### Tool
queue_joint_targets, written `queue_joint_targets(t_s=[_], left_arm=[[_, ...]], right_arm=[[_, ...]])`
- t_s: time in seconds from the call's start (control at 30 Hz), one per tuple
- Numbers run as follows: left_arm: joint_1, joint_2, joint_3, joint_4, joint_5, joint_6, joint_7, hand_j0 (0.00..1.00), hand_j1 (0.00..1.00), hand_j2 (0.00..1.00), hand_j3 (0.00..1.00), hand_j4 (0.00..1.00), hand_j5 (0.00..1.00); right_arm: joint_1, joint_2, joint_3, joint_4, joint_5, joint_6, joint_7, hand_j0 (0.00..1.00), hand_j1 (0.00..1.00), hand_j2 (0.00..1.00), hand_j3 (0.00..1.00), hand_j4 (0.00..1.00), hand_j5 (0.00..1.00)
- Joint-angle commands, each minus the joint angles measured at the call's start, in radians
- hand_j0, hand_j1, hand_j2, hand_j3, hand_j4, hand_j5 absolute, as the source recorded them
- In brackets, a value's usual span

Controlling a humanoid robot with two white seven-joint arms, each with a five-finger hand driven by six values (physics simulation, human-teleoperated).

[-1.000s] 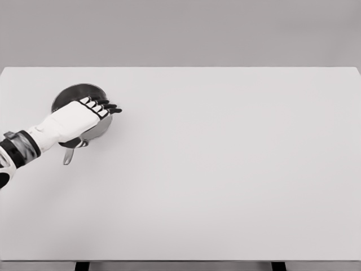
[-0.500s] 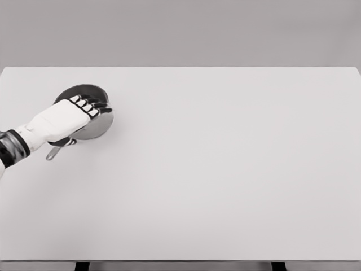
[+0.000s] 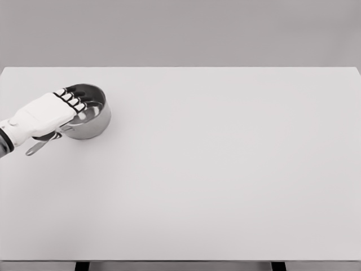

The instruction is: Rotate pot handle

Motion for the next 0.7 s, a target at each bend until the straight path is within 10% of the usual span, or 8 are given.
queue_joint_targets(t_s=[0.0, 0.67], left_arm=[[0.000, 0.004, 0.014, -0.001, 0.002, -0.034, 0.001, 1.00, 1.00, 1.00, 1.00, 1.00, 1.00], [0.120, 0.052, 0.124, 0.001, -0.029, -0.079, 0.008, 1.00, 1.00, 1.00, 1.00, 1.00, 1.00]], right_arm=[[0.000, 0.000, 0.000, 0.000, 0.000, 0.000, 0.002, 1.00, 1.00, 1.00, 1.00, 1.00, 1.00], [0.000, 0.000, 0.000, 0.000, 0.000, 0.000, 0.000, 1.00, 1.00, 1.00, 1.00, 1.00, 1.00]])
